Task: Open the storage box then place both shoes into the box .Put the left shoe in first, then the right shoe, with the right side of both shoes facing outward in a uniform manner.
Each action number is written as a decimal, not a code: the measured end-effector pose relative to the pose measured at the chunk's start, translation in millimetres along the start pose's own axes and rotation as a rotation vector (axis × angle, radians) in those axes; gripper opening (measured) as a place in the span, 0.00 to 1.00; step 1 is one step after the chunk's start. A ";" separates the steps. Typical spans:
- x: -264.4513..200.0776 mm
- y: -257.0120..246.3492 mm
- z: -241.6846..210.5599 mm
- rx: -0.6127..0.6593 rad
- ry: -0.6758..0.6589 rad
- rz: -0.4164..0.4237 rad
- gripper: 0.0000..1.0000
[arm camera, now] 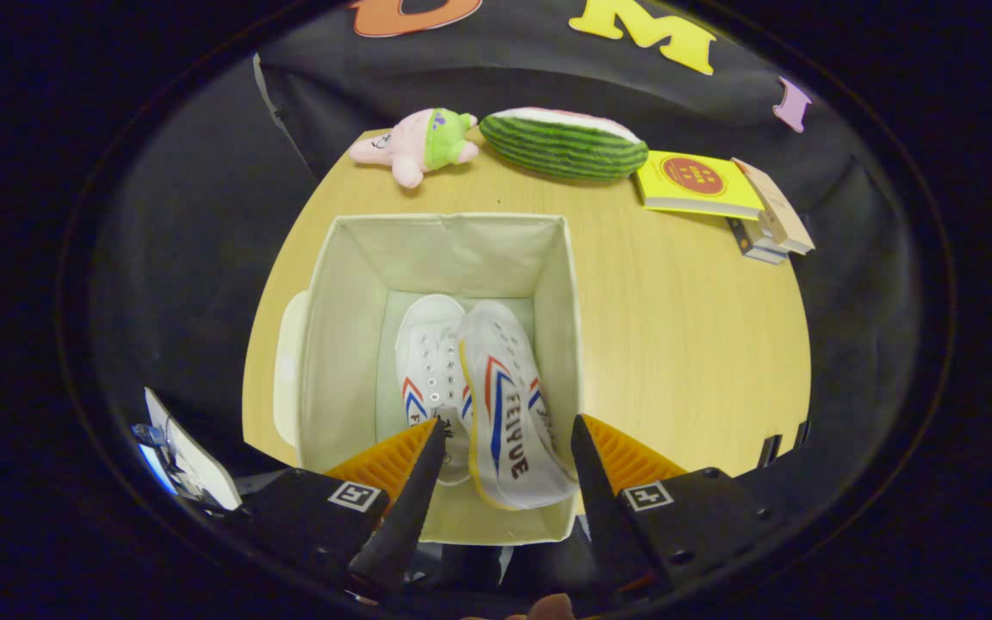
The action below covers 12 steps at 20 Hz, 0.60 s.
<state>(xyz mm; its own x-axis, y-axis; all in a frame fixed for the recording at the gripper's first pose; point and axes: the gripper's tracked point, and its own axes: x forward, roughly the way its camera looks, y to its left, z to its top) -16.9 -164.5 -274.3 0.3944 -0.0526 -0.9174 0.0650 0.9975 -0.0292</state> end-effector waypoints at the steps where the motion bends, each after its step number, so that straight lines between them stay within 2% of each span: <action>1: -13.5 2.2 2.5 0.000 -0.024 0.002 0.88; 4: -12.0 -8.5 26.3 -0.009 -0.156 -0.010 0.88; 6: -28.2 -15.6 41.1 0.008 -0.276 -0.017 0.87; 10: -88.0 -38.1 58.1 0.087 -0.508 -0.001 0.88; 12: -122.8 -55.4 66.5 0.083 -0.644 -0.012 0.88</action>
<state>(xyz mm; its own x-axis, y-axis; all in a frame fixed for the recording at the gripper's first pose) -8.0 -216.5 -133.7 0.8622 -0.1082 -0.4948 0.1338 0.9909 0.0165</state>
